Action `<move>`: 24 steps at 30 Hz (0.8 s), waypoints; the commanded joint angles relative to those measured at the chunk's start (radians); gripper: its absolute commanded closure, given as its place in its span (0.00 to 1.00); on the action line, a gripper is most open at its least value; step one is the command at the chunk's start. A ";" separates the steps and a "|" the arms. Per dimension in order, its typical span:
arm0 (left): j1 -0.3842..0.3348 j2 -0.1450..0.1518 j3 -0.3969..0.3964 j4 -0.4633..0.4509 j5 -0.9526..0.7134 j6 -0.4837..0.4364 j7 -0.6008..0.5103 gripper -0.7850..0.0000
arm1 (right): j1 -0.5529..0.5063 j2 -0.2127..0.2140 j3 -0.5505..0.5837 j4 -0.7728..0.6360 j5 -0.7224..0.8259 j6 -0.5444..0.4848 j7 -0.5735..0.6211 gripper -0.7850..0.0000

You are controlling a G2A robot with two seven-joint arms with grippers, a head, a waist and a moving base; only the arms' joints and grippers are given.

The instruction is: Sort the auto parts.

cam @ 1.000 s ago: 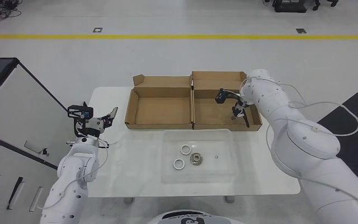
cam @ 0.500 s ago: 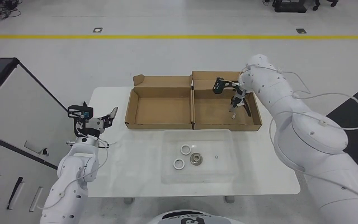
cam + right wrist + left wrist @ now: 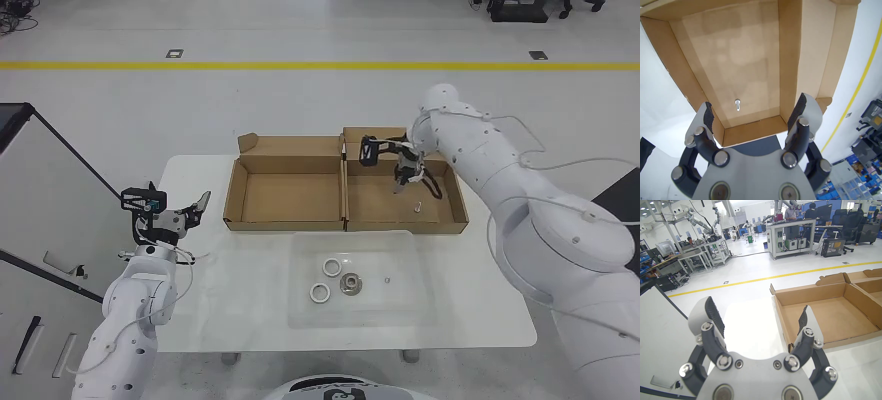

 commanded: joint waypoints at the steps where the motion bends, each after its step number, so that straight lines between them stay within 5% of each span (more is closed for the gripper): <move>1: 0.000 0.000 0.000 0.000 0.000 0.000 0.000 0.00 | -0.002 0.021 0.000 -0.058 0.000 0.000 0.000 0.00; 17: 0.000 0.000 0.000 0.000 0.000 0.000 0.000 0.00 | 0.014 0.283 0.000 -0.550 -0.001 0.007 0.007 0.00; 24: 0.000 0.000 0.000 0.000 0.000 0.000 0.000 0.00 | 0.012 0.416 0.000 -0.836 0.129 0.142 0.143 0.00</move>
